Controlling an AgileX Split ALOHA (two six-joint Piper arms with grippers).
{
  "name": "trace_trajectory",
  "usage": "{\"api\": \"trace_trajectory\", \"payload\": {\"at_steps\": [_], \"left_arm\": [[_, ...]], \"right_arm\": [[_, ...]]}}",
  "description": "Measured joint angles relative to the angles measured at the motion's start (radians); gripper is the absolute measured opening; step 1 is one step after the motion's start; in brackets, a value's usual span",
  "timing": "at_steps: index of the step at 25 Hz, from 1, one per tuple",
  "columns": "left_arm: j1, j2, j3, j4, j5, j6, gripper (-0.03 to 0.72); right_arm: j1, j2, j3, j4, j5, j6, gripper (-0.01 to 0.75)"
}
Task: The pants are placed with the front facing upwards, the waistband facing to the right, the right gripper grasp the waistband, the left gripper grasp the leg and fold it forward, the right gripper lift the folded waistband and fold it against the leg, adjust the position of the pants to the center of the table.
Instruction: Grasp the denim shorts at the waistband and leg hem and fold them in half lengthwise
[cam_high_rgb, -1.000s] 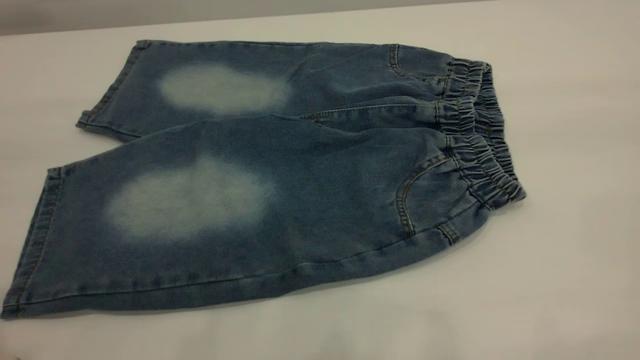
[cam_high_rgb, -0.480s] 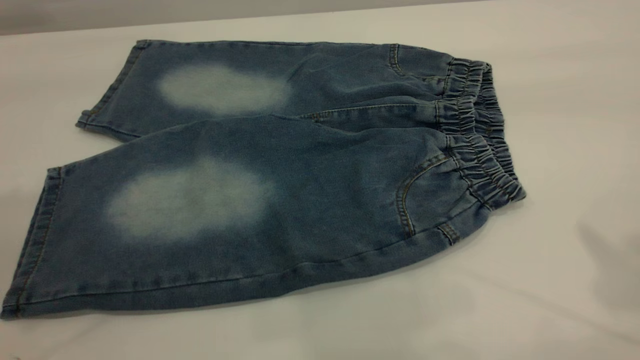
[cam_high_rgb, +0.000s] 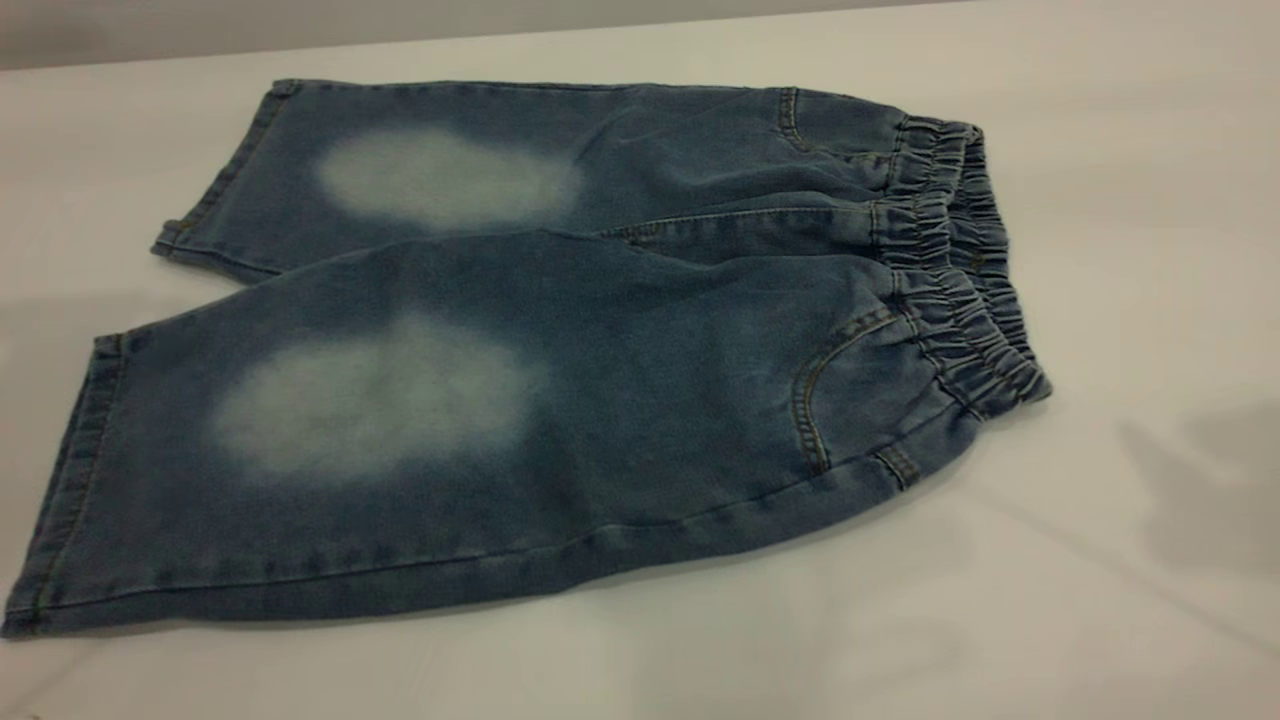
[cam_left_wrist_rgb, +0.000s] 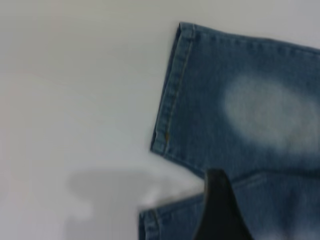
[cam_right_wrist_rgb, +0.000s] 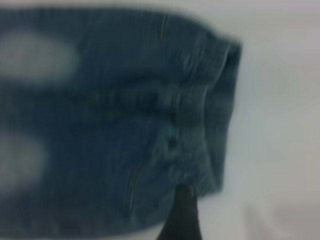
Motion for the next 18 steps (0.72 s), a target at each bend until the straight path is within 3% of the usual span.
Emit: {"api": "trace_trajectory", "payload": {"at_steps": [11,18], "left_arm": [[0.000,0.018,0.000,-0.023,-0.105,0.039,0.414],[0.000,0.018,0.000,-0.020,-0.114,0.052,0.414]], "right_arm": [[0.000,0.224,0.000,0.268,0.099,-0.250,0.566],[0.000,0.338,-0.001,0.616,0.187,-0.590,0.566]]}}
